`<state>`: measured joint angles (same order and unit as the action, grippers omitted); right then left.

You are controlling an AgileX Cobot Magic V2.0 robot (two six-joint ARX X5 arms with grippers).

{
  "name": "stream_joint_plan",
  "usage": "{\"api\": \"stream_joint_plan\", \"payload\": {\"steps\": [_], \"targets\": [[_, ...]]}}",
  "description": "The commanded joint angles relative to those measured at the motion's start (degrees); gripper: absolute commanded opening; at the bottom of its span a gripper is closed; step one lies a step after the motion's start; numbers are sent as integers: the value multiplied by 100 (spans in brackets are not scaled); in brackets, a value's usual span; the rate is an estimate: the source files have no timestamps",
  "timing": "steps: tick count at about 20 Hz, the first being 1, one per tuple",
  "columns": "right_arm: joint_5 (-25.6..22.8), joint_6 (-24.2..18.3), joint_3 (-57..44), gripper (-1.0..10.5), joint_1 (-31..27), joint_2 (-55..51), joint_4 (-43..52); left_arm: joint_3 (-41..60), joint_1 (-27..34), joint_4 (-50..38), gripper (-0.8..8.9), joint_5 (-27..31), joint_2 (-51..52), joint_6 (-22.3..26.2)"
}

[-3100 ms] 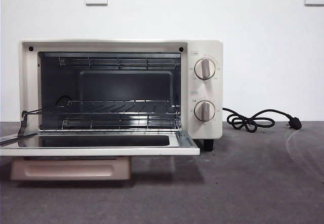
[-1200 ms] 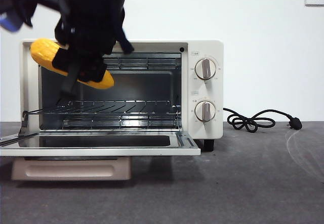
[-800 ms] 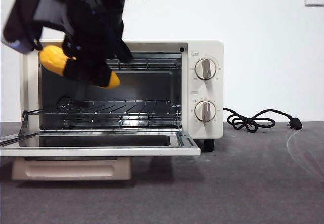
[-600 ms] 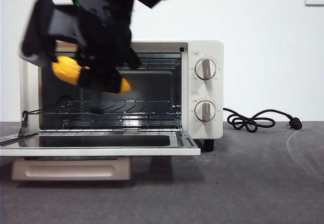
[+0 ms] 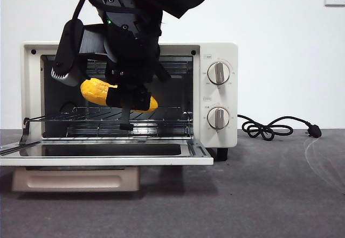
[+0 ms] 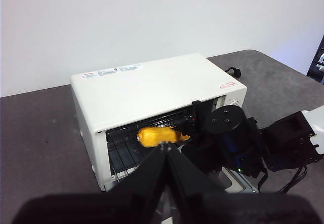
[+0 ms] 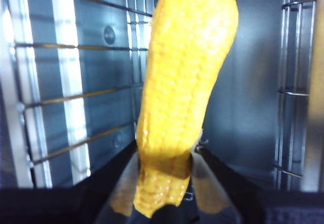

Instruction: Take the corn from the table,put the corn in the oven

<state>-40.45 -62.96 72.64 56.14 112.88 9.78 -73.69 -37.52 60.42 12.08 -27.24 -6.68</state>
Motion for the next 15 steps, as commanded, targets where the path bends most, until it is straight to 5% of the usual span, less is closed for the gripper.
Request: {"api": "stream_joint_plan", "payload": {"steps": [1,15], "targets": [[15,166,22,278,4,66,39,33,-4,0,-6,15,22,-17],[-487,754,190,292,131,33,44,33,-4,-2,-6,17,20,-13]]}}
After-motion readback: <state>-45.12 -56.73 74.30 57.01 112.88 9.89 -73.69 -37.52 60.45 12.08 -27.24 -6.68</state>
